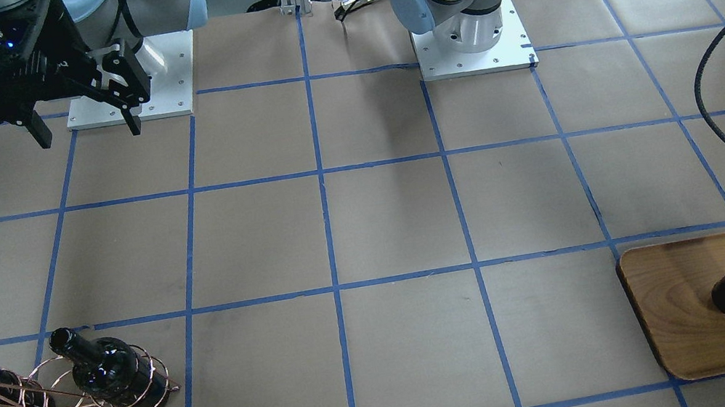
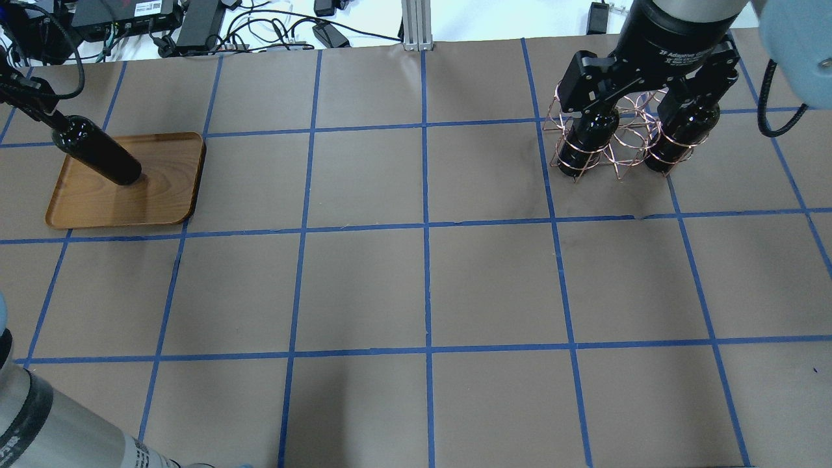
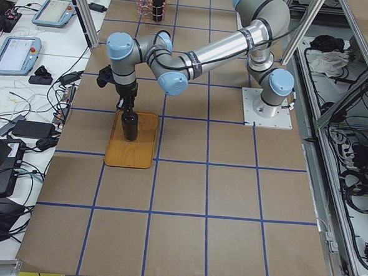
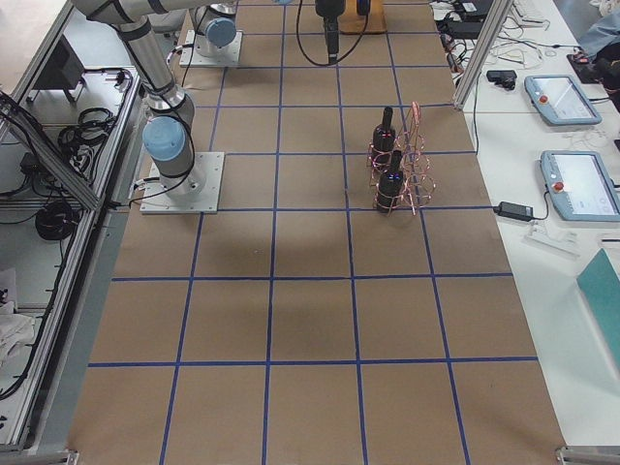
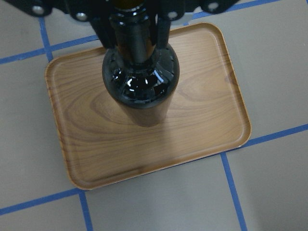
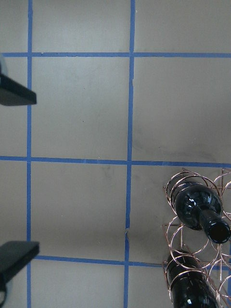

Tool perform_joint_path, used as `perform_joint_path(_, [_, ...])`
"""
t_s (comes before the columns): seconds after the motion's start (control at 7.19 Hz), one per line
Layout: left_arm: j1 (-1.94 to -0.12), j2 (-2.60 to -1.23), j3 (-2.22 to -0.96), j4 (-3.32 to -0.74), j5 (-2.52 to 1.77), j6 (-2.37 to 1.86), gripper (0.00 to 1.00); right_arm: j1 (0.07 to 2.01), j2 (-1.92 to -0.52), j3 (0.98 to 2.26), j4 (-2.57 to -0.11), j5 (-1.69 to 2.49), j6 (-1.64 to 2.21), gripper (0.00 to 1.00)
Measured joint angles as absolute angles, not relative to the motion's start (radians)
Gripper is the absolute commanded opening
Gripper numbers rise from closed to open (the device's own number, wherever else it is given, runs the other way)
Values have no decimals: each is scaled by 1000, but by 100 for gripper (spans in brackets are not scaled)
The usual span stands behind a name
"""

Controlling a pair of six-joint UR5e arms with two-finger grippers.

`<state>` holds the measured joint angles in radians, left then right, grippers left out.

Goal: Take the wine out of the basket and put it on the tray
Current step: 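Lower the bottle onto the tray and open the left gripper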

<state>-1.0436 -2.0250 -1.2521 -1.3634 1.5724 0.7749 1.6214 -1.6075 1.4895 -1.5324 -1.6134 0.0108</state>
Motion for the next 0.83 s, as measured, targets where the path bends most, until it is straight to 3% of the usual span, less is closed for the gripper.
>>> perform_joint_path(0.14, [-1043, -2032, -1253, -1362, 1574, 774, 70, 1621, -1608, 1489, -1532, -1613, 11, 100])
perform_joint_path(0.28, [-1043, -2033, -1253, -1362, 1577, 771, 97, 1621, -1608, 1490, -1532, -1612, 12, 100])
perform_joint_path(0.83, [-1065, -1964, -1263, -1400, 1575, 751, 100, 1621, -1608, 1502, -1532, -1614, 12, 100])
